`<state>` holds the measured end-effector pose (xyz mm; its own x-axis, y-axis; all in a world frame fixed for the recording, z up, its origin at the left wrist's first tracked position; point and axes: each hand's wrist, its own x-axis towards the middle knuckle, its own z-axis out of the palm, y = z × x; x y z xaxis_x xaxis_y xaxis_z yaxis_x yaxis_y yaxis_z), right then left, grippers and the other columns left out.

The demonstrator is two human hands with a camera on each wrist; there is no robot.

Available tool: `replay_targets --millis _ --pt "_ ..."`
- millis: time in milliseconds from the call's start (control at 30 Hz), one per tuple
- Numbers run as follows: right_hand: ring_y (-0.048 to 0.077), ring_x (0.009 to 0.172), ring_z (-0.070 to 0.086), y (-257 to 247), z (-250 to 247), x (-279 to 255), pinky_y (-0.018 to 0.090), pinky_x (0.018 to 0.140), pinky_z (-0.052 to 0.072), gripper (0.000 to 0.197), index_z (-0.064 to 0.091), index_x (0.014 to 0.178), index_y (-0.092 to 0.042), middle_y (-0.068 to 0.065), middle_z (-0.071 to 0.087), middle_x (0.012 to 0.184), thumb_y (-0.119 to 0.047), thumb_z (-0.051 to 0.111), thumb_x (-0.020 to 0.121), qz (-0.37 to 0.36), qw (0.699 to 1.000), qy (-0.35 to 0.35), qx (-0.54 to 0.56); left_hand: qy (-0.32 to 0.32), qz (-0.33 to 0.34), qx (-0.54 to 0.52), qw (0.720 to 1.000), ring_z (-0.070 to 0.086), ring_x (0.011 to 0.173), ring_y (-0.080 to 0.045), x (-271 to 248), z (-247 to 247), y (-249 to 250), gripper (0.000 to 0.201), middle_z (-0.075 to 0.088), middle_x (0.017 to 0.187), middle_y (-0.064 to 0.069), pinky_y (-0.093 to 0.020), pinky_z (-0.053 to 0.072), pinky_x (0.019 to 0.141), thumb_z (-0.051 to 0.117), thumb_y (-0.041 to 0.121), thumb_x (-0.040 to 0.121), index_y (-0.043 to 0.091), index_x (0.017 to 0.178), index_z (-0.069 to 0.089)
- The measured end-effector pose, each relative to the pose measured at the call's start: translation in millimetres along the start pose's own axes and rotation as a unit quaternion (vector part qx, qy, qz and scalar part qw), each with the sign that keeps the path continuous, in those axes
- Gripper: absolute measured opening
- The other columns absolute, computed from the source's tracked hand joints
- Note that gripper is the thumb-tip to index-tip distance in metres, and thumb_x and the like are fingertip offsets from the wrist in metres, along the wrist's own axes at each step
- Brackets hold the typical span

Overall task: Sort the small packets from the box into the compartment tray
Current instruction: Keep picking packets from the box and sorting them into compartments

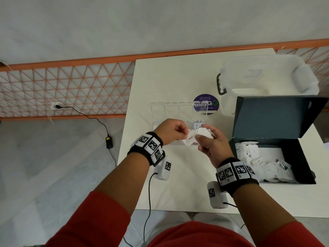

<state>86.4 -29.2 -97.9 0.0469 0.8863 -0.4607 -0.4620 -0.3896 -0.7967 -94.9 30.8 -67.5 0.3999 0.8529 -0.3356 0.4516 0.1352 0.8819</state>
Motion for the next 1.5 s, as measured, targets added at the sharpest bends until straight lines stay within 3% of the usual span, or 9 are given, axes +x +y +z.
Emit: replay_targets --millis 133,267,533,700,933,1133,1300,1400,1500 --pt "0.026 0.073 0.068 -1.6 -4.8 1.8 0.024 0.053 0.053 0.038 0.067 0.105 -0.021 0.009 0.067 0.104 0.01 0.069 0.083 0.003 1.0 0.005 0.0 0.04 -0.034 0.051 0.997 0.057 0.062 -0.006 4.0 -21.3 -10.9 0.035 0.069 0.09 0.003 -0.017 0.049 0.061 0.06 -0.003 0.082 0.03 0.077 0.071" --pt "0.026 0.072 0.069 -2.0 -9.5 3.4 0.024 0.054 0.054 0.039 0.069 0.105 -0.022 0.01 0.066 0.108 0.01 0.068 0.083 0.005 1.0 0.007 -0.002 0.108 -0.053 0.168 0.978 0.059 0.077 -0.008 14.1 -30.4 -24.3 0.033 0.06 0.094 0.009 -0.011 0.043 0.063 0.06 0.002 0.083 0.032 0.094 0.068" --pt "0.025 0.076 0.072 -2.2 -16.2 9.9 0.025 0.056 0.054 0.039 0.069 0.109 -0.022 0.011 0.067 0.111 0.008 0.069 0.083 0.014 1.0 0.01 0.002 0.061 -0.051 0.312 0.947 0.059 0.098 -0.024 31.3 -11.7 -43.6 0.035 0.057 0.109 -0.007 -0.029 0.049 0.084 0.062 0.006 0.087 0.016 0.12 0.063" --pt "0.027 0.08 0.072 -3.5 -17.9 12.2 0.026 0.057 0.055 0.039 0.069 0.107 -0.024 0.016 0.064 0.118 0.007 0.07 0.083 0.017 1.0 0.015 -0.002 0.088 -0.021 0.384 0.919 0.055 0.096 -0.022 28.4 -6.1 -48.1 0.026 0.046 0.115 -0.005 -0.032 0.046 0.088 0.061 0.028 0.09 0.02 0.114 0.068" --pt "0.031 0.089 0.066 -6.3 -11.9 14.3 0.025 0.057 0.054 0.04 0.067 0.112 -0.021 0.014 0.062 0.117 0.007 0.068 0.084 0.024 1.0 0.008 -0.003 0.091 0.002 0.481 0.872 0.05 0.106 -0.021 22.3 -8.0 -54.3 0.032 0.053 0.119 -0.001 -0.035 0.038 0.093 0.043 0.027 0.096 0.024 0.12 0.064" --pt "0.031 0.072 0.073 -9.3 -8.5 10.7 0.03 0.056 0.058 0.049 0.067 0.111 -0.018 0.013 0.064 0.11 0.014 0.042 0.084 0.053 0.998 -0.024 0.029 0.171 0.028 0.302 0.938 0.056 0.087 -0.015 14.5 -13.5 -51.0 0.022 0.053 0.104 0.002 -0.028 0.044 0.079 0.055 0.022 0.092 0.021 0.111 0.065" --pt "0.03 0.087 0.071 -10.9 -3.7 7.7 0.03 0.062 0.058 0.048 0.067 0.114 -0.02 0.012 0.059 0.122 0.015 0.059 0.082 0.048 0.998 -0.035 -0.018 0.135 0.025 0.056 0.989 0.05 0.062 -0.003 5.0 -12.9 -28.0 0.009 0.059 0.08 0.012 -0.015 0.045 0.061 0.069 0.031 0.084 0.03 0.093 0.068" --pt "0.025 0.086 0.069 -10.5 -0.6 5.9 0.028 0.061 0.056 0.048 0.067 0.113 -0.021 0.011 0.06 0.118 0.013 0.066 0.08 0.036 0.999 -0.03 -0.027 0.085 0.015 0.017 0.996 0.056 0.065 0.001 -0.2 -5.0 -18.7 0.022 0.067 0.078 0.013 -0.015 0.046 0.066 0.078 0.036 0.075 0.035 0.093 0.067" --pt "0.017 0.072 0.069 -8.6 -1.6 3.6 0.026 0.058 0.055 0.046 0.066 0.112 -0.018 0.012 0.062 0.11 0.014 0.069 0.079 0.026 0.999 -0.019 -0.019 0.054 0.007 -0.079 0.995 0.067 0.073 -0.009 -4.8 6.1 -13.7 0.027 0.072 0.079 0.006 -0.021 0.053 0.073 0.078 0.019 0.076 0.028 0.099 0.066"
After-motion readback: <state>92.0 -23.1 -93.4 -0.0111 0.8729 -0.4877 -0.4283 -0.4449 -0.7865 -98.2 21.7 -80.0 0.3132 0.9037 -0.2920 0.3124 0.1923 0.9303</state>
